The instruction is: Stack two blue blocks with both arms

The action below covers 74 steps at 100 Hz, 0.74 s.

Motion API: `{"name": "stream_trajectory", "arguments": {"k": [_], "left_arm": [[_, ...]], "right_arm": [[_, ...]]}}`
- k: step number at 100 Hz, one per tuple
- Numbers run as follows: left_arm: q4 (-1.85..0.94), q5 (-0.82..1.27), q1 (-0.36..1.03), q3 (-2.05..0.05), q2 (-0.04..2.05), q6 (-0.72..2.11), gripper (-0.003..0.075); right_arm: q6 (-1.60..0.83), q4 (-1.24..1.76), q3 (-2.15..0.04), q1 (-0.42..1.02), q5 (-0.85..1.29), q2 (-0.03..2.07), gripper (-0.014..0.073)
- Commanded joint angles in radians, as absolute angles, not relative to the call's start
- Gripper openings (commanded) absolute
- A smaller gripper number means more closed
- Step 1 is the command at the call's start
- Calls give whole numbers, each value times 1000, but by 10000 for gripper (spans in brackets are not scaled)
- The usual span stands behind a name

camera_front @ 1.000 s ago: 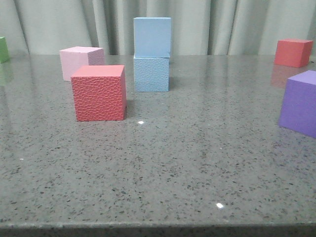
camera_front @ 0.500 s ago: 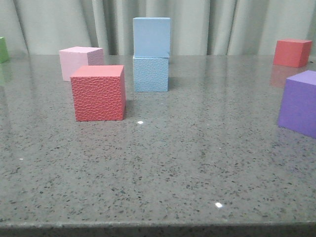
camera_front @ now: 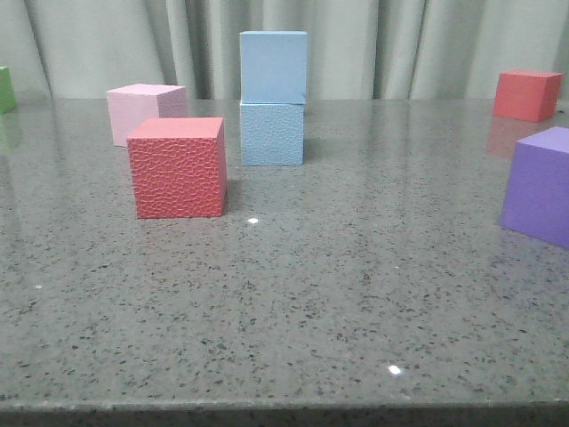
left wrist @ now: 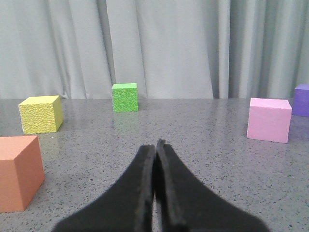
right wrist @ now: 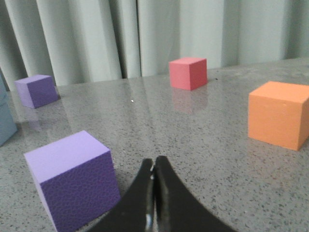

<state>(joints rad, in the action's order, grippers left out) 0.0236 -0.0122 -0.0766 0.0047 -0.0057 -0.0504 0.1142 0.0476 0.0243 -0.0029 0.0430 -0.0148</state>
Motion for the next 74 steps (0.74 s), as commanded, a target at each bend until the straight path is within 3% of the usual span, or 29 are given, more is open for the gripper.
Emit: {"name": "stream_trajectory", "arguments": {"k": [1, 74], "left_arm": [[14, -94, -76, 8, -38, -48, -19], [14, -94, -76, 8, -38, -48, -19]], "right_arm": [[100, 48, 7, -12, -11, -28, -113], [100, 48, 8, -12, 0, -30, -113]]}}
